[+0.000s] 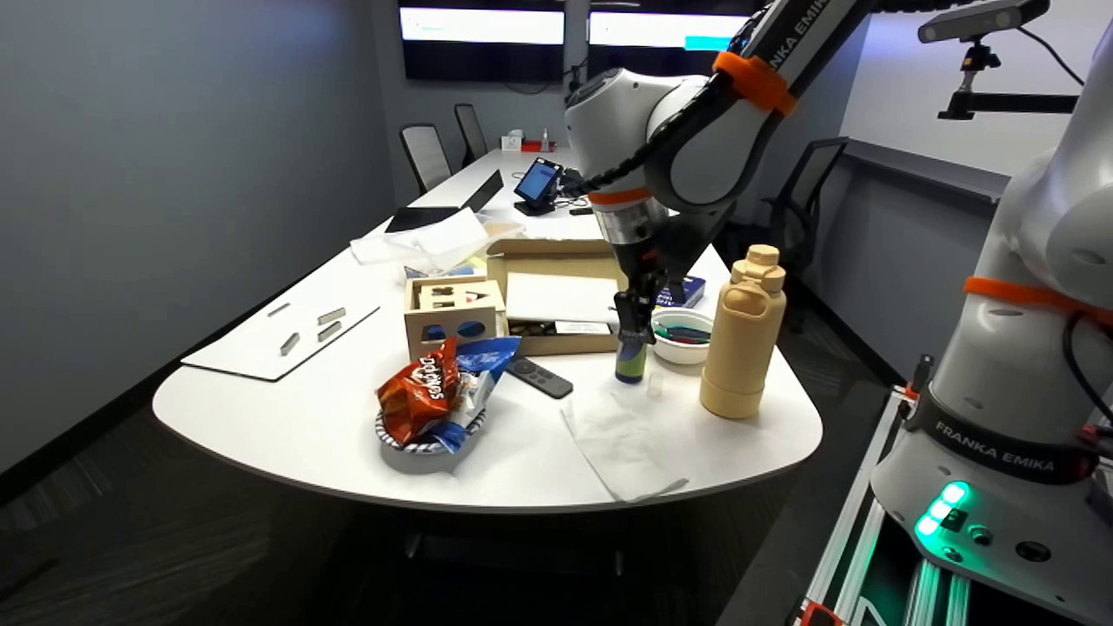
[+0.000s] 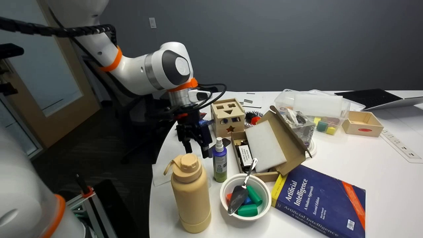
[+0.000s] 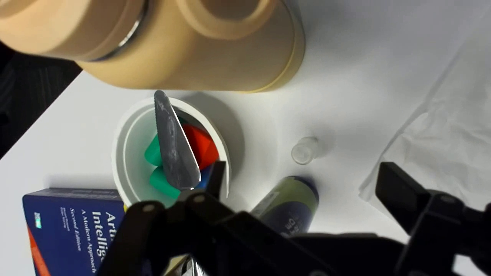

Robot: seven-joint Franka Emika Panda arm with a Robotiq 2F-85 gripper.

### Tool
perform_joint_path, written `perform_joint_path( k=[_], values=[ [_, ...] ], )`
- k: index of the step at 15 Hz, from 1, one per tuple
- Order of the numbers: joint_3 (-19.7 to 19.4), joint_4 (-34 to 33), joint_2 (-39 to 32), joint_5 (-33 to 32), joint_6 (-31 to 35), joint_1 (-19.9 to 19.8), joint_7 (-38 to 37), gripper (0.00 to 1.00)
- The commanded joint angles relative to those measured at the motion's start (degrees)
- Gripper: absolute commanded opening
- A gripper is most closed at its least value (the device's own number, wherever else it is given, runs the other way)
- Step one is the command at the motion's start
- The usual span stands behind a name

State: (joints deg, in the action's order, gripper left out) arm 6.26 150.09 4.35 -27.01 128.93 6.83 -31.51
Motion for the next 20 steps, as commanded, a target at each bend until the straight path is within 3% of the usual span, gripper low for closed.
perform_joint_path(
  k=[1,9,20],
  values=[
    [-0.98,0.59,-2.3,1.46,3.17,-2.26,0.72,1.0],
    [-5.21,1.73,-7.17,9.79,13.86,-5.39,11.3,1.0],
    [-6.27,3.75,-8.65,24.12,17.32,-7.05,28.21,1.0]
  ],
)
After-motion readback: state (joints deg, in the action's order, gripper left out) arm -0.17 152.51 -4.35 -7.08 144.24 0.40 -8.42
